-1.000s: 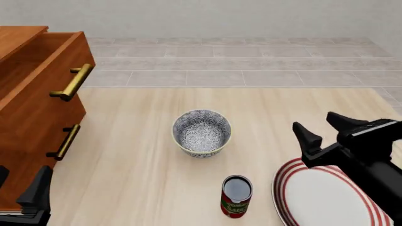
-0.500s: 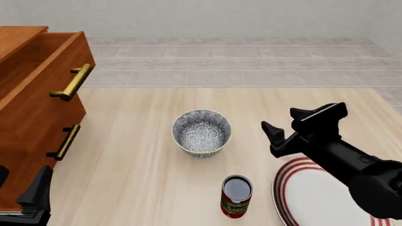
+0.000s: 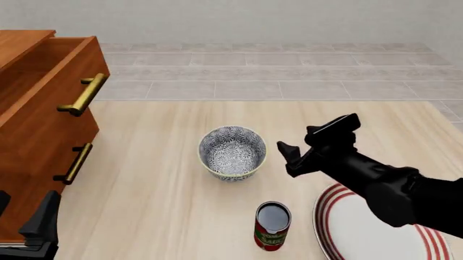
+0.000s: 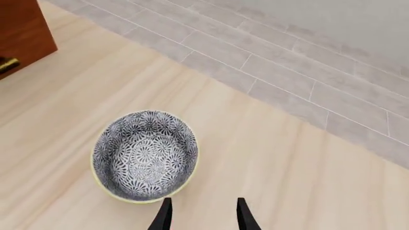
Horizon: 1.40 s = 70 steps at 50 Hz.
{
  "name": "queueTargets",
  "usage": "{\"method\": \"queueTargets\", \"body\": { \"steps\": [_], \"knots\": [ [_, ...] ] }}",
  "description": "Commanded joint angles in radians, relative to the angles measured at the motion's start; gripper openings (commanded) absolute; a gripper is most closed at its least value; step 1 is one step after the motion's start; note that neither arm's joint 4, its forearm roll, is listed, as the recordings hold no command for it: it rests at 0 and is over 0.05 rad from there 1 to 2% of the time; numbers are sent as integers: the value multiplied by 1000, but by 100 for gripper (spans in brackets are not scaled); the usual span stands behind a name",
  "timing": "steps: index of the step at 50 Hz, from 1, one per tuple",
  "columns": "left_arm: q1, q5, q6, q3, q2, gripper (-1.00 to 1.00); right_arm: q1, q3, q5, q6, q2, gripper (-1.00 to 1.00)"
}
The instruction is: Put the bowl on the plate.
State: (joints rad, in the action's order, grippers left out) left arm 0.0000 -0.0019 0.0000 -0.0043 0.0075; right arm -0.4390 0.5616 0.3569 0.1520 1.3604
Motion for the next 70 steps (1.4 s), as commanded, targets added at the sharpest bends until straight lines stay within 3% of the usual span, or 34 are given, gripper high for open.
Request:
{"method": "queueTargets", "body": {
  "steps": [1, 46, 70],
  "knots": [
    [0, 0, 0, 0, 0, 100, -25, 40, 16, -24, 75, 100],
    [0, 0, 0, 0, 0, 100, -32, 187, 59, -76, 352, 100],
    [0, 0, 0, 0, 0, 100, -24, 255, 34, -64, 466, 100]
  ]
}}
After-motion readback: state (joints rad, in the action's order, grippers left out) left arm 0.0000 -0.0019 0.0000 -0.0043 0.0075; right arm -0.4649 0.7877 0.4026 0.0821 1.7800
